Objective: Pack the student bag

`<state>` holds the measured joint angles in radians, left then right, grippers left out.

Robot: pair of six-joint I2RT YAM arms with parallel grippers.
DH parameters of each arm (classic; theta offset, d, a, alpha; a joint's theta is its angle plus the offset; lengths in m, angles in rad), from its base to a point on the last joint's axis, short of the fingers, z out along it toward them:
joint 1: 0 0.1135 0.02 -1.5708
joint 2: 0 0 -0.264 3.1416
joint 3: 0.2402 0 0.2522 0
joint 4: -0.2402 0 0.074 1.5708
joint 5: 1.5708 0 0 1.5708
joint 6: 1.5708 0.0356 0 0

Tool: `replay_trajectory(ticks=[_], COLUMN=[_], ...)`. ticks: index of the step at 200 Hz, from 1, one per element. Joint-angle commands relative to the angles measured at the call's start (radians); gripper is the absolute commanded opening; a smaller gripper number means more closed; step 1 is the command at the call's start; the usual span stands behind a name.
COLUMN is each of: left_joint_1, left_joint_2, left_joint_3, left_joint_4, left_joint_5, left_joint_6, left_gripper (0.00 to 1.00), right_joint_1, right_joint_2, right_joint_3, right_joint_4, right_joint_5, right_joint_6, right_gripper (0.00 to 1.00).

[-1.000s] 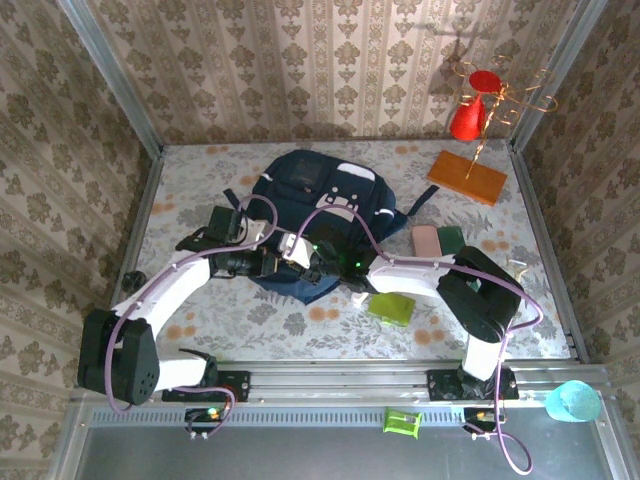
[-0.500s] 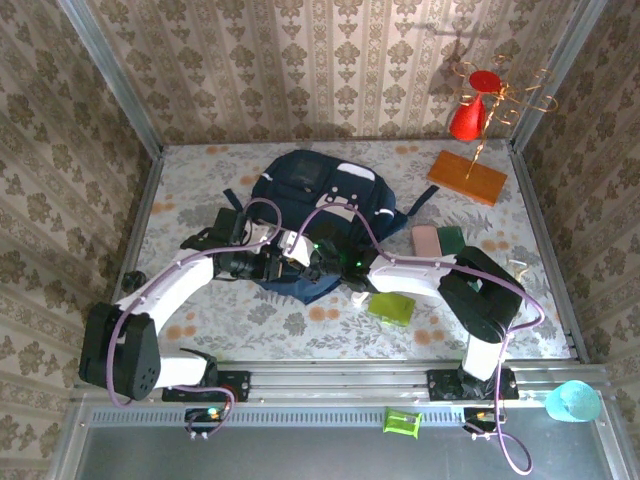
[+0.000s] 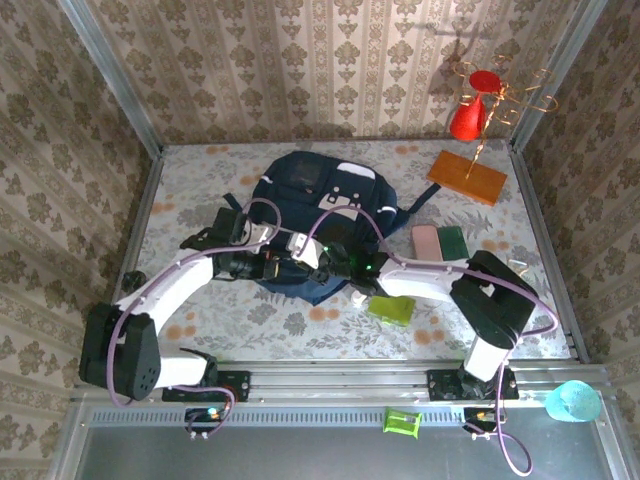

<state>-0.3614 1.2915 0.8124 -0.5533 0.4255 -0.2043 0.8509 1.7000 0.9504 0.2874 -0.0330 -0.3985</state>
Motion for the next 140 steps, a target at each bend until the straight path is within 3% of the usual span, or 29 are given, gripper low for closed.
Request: replay_trajectory(ticks=[1, 59, 99, 140], left_joint_1=[0.036, 0.083, 0.054, 0.017], left_joint_2=[-0.055, -0.076, -0.073, -0.061], left_joint_3=[0.019, 0.053, 0.043, 0.044], left_joint_4=[-0.061, -0.159, -0.122, -0.124], left_joint_5=[-0.068, -0.196, -0.079, -0.043], left_joint_6=[0.013, 0.063, 0.082, 0.099], left_gripper=[0.00, 0.00, 0.00, 0.00], right_joint_1=[-0.033, -0.105, -0.147, -0.120], right_joint_2=[-0.085, -0.183, -0.217, -0.191], right_joint_3=[-0.037, -0.150, -0.161, -0.137], right_joint_4=[0.010, 0.021, -0.006, -0.039], right_joint_5=[0.046, 0.050, -0.029, -0.116], right_joint_6=[-0.077, -0.232, -0.190, -0.098], right_gripper=[0.00, 0.00, 0.03, 0.20])
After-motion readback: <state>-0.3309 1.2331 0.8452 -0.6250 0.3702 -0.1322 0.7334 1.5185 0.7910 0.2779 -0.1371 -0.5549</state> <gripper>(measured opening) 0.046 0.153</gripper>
